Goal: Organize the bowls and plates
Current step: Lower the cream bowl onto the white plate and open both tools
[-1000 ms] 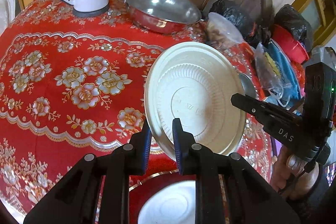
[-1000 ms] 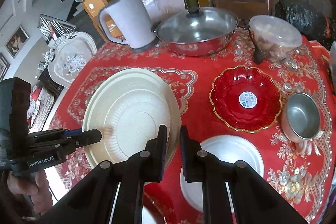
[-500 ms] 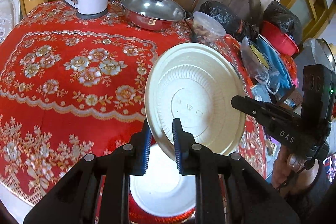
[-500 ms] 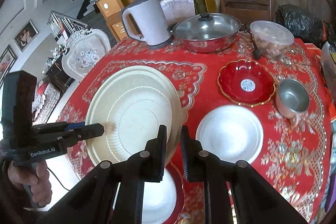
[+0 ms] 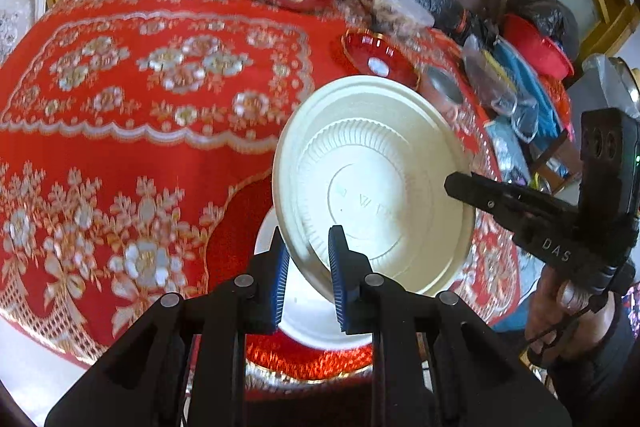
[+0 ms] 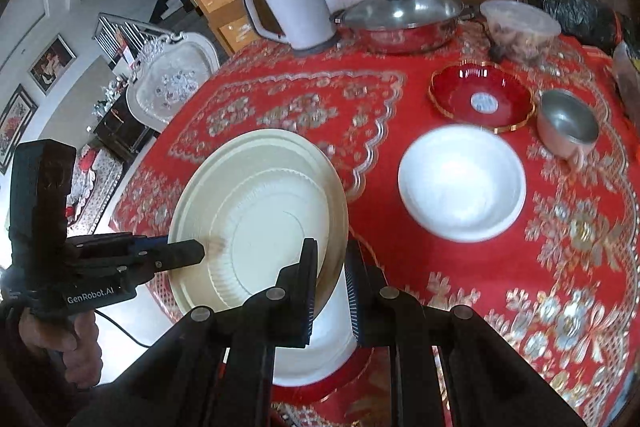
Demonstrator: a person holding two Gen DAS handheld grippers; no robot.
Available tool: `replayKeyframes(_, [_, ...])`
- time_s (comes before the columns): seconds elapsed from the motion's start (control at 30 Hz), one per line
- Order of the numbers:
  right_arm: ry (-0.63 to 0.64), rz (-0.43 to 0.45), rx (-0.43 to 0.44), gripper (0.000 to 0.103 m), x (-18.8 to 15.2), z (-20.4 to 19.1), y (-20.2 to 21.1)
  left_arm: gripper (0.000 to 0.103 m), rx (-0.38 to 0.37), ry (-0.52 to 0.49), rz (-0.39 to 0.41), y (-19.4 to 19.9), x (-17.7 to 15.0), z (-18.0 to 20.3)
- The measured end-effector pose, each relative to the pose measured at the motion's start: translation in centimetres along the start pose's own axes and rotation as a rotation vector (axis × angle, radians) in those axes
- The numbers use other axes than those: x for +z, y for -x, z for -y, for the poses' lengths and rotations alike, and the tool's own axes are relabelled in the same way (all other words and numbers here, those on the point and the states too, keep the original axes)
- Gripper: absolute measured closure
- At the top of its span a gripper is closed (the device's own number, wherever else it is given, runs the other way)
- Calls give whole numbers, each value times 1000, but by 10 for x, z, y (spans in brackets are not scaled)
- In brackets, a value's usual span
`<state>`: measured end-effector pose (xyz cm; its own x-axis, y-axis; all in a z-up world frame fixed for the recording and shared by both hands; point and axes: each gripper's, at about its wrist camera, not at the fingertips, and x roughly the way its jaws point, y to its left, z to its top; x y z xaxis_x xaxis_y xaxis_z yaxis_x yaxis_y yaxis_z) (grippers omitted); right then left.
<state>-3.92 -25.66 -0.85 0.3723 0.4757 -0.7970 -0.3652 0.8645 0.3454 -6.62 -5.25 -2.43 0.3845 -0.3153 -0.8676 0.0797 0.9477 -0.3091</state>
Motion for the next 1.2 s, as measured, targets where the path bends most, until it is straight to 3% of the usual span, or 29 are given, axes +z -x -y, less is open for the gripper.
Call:
replayKeyframes(0.47, [-44,-93,8,87,-39,10,-29,86,54,-1,-101,-30,-32,-3])
replayKeyframes(1.2, [-59,-115,29,87,-51,14,-34,86,80,24,-117,-37,-35,-3])
